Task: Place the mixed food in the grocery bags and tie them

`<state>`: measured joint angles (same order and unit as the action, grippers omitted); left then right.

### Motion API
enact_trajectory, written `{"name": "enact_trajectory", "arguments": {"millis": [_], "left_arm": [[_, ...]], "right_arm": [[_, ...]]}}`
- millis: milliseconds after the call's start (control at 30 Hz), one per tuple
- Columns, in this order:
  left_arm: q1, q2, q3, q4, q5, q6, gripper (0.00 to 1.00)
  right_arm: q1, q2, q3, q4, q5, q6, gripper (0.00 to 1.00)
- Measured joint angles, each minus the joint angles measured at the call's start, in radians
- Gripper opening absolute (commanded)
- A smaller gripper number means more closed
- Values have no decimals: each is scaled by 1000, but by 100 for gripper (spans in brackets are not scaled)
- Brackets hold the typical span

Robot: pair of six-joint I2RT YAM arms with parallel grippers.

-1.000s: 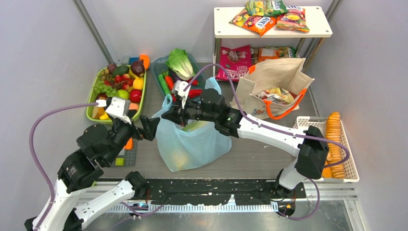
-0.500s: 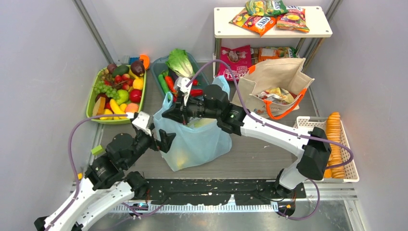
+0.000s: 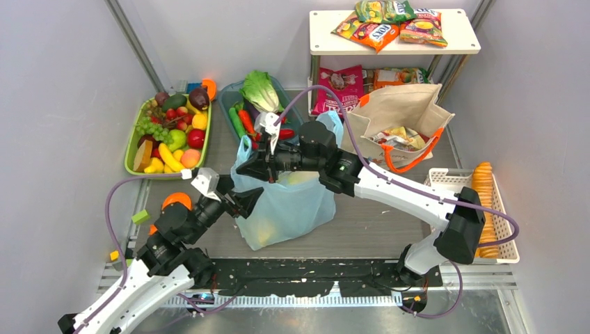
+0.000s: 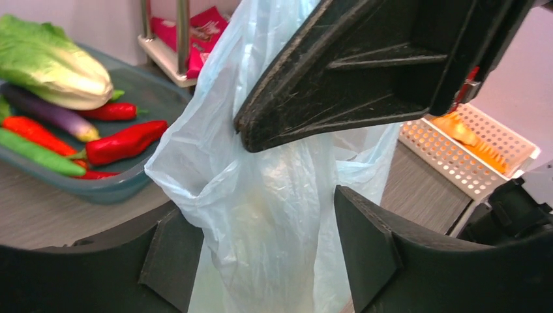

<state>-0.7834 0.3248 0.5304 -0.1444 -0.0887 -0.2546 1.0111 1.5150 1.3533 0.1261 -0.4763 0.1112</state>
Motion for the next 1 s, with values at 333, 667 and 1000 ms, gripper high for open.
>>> {"name": "enact_trajectory", "arguments": {"millis": [333,667,1000], "left_arm": [[0,63,-31,152,64,-3,35],[0,97,-27,152,21,27,0],[0,79,-26,105,-54,81,0]], "right_arm": [[-1,-15,0,-19,-29,5,5],[-6,-77,0,-101,40,-23,82],[-138,-429,-25,-253,262,-39,87]]}}
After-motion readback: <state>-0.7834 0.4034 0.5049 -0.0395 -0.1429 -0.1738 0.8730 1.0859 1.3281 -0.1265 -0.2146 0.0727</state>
